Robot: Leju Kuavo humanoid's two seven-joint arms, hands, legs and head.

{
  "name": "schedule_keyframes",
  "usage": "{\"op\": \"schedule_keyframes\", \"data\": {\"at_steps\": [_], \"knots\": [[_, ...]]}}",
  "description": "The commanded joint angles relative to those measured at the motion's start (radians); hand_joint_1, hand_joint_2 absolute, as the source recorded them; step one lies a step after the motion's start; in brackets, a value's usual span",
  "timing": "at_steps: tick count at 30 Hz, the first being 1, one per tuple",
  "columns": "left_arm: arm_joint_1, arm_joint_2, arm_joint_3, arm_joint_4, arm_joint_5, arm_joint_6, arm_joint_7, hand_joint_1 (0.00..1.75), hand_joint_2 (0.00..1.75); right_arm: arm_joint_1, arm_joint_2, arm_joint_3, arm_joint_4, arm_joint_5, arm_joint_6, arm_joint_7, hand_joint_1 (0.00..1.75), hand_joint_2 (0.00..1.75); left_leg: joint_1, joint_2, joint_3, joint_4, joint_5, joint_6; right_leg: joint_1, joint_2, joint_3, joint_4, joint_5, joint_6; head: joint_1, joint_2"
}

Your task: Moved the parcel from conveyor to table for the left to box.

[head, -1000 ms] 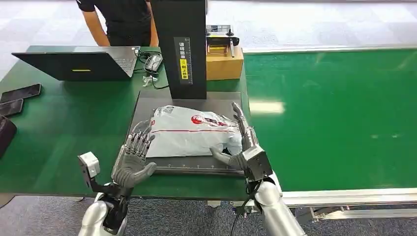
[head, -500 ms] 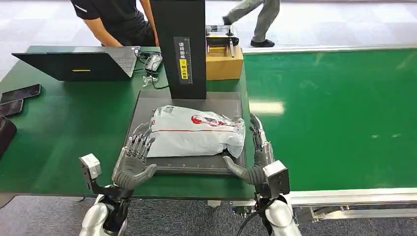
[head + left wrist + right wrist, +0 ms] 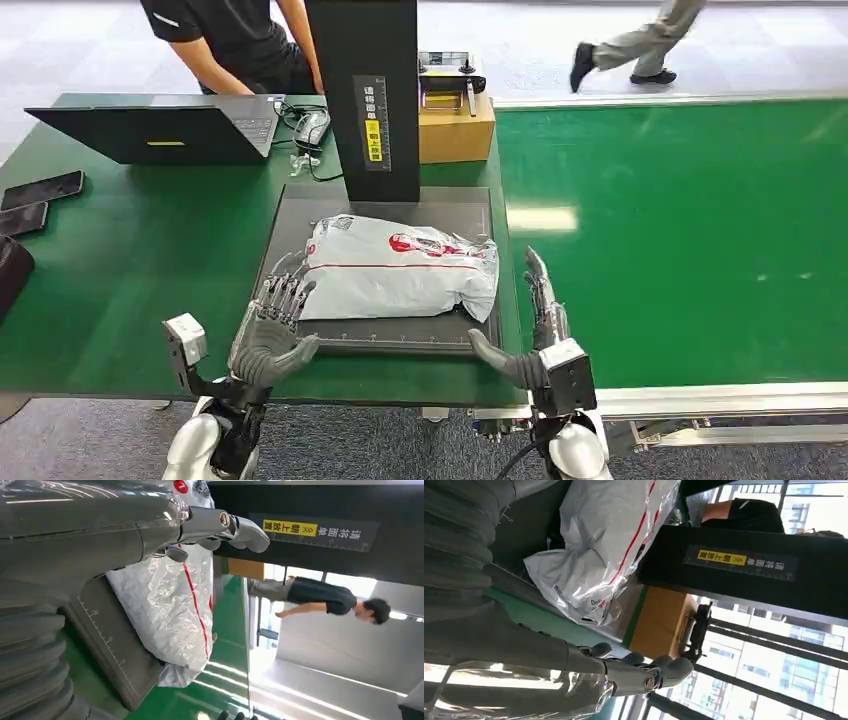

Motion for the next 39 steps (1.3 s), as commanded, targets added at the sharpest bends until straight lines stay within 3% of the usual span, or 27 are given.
{"op": "schedule_keyframes", "data": {"at_steps": [1, 8, 25, 28, 33, 39], "knots": [[-0.003, 0.006, 0.007, 0.008, -0.006, 0.003, 0.006, 0.00, 1.75, 0.010, 0.023, -0.037, 0.051, 0.009, -0.009, 0.007, 0.00, 1.75, 0.001, -0.001, 0.001, -0.002, 0.001, -0.002, 0.000, 0.000, 0.002, -0.002, 0.000, 0.002, 0.000, 0.000], [-0.008, 0.002, -0.001, 0.007, -0.017, -0.006, 0.009, 0.00, 1.75, 0.010, 0.029, -0.043, 0.059, 0.009, -0.010, 0.007, 0.00, 1.75, 0.000, -0.001, 0.000, -0.001, 0.001, -0.002, 0.000, 0.000, 0.001, -0.001, 0.000, 0.002, 0.000, 0.000], [-0.119, -0.003, -0.186, 0.073, -0.184, 0.056, -0.015, 0.00, 1.75, -0.007, 0.032, 0.004, 0.078, 0.028, 0.047, 0.011, 0.00, 1.75, 0.000, -0.003, 0.000, -0.001, 0.001, -0.002, 0.000, -0.002, 0.000, 0.000, 0.000, 0.001, 0.000, 0.000], [-0.143, 0.004, -0.220, 0.056, -0.294, 0.147, -0.023, 0.00, 1.75, -0.010, 0.038, -0.002, 0.078, 0.039, 0.065, 0.018, 0.00, 1.75, 0.000, -0.002, 0.000, -0.001, 0.001, -0.002, 0.000, -0.001, 0.000, -0.001, 0.001, 0.002, 0.000, 0.000], [-0.209, 0.012, -0.298, 0.077, -0.645, 0.409, 0.080, 0.00, 1.75, -0.001, 0.040, -0.010, 0.065, 0.051, 0.079, 0.021, 0.00, 1.75, 0.001, -0.005, -0.001, -0.001, 0.002, -0.003, 0.000, -0.003, 0.000, -0.001, 0.001, 0.003, 0.000, 0.000], [-0.305, 0.022, -0.381, 0.171, -0.986, 0.524, 0.232, 0.00, 1.75, -0.006, 0.043, -0.010, 0.069, 0.055, 0.099, 0.027, 0.00, 1.75, 0.000, -0.003, 0.000, -0.001, 0.001, -0.002, 0.000, -0.002, 0.001, -0.001, 0.000, 0.002, 0.000, 0.000]]}}
